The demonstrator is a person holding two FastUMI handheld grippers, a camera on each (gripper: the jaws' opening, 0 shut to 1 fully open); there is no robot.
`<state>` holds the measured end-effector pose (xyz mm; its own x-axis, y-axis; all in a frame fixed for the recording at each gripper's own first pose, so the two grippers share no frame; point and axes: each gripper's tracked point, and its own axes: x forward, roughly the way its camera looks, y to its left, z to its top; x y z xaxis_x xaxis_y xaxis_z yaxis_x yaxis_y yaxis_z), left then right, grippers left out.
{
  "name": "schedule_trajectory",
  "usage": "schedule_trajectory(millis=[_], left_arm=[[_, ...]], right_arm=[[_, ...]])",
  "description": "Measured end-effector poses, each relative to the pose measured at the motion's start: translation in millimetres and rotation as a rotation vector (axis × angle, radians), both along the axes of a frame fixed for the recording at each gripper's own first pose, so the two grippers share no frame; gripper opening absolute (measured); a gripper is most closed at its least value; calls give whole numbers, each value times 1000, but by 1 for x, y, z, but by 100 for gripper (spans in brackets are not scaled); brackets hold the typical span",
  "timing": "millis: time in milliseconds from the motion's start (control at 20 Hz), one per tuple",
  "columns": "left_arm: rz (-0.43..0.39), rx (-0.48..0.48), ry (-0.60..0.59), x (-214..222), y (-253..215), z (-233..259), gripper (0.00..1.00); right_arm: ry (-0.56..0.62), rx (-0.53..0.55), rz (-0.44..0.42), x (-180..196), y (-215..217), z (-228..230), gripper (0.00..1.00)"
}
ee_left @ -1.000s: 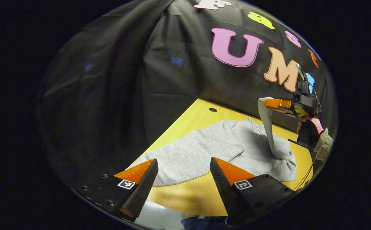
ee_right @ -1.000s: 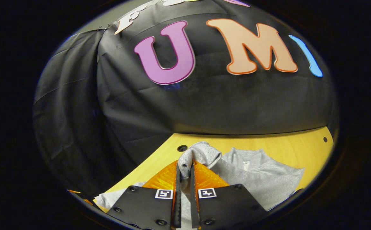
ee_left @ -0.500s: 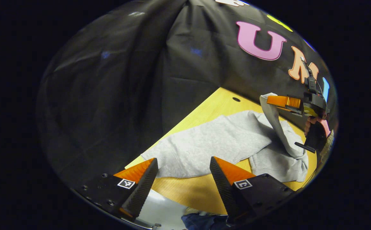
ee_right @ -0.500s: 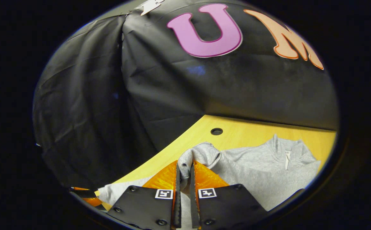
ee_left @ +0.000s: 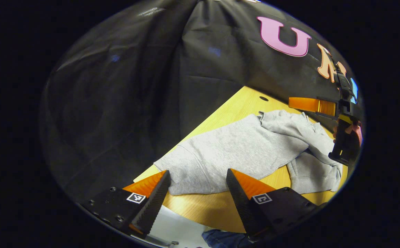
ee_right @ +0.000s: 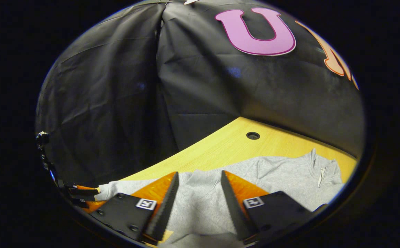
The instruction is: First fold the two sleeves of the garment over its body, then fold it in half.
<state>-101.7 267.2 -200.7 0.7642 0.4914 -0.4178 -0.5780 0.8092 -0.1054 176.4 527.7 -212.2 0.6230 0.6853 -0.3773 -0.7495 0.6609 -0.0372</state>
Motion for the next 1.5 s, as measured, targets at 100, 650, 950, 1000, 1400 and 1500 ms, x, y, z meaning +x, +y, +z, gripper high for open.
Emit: schedule_trajectory(millis=[100,650,950,1000,1400,1500], left_arm=[[2,-6,7,0,1,-2,96],[-23,59,113,-4,3,-15,82],[-88,57,109,8,-5,-15,46],[-97,48,109,11,-7,-15,34],[-63,-9,88,16,-11,-14,6],[-54,-28,73,16,-11,-13,2]], right_arm=[[-17,0,-3,-7,-8,6,100],[-55,64,-146,-11,-93,61,100],[-87,70,-259,-10,-173,86,100],[-96,63,-277,-11,-188,90,100],[-132,20,-416,-31,-286,104,100],[-137,15,-449,-37,-309,107,100]])
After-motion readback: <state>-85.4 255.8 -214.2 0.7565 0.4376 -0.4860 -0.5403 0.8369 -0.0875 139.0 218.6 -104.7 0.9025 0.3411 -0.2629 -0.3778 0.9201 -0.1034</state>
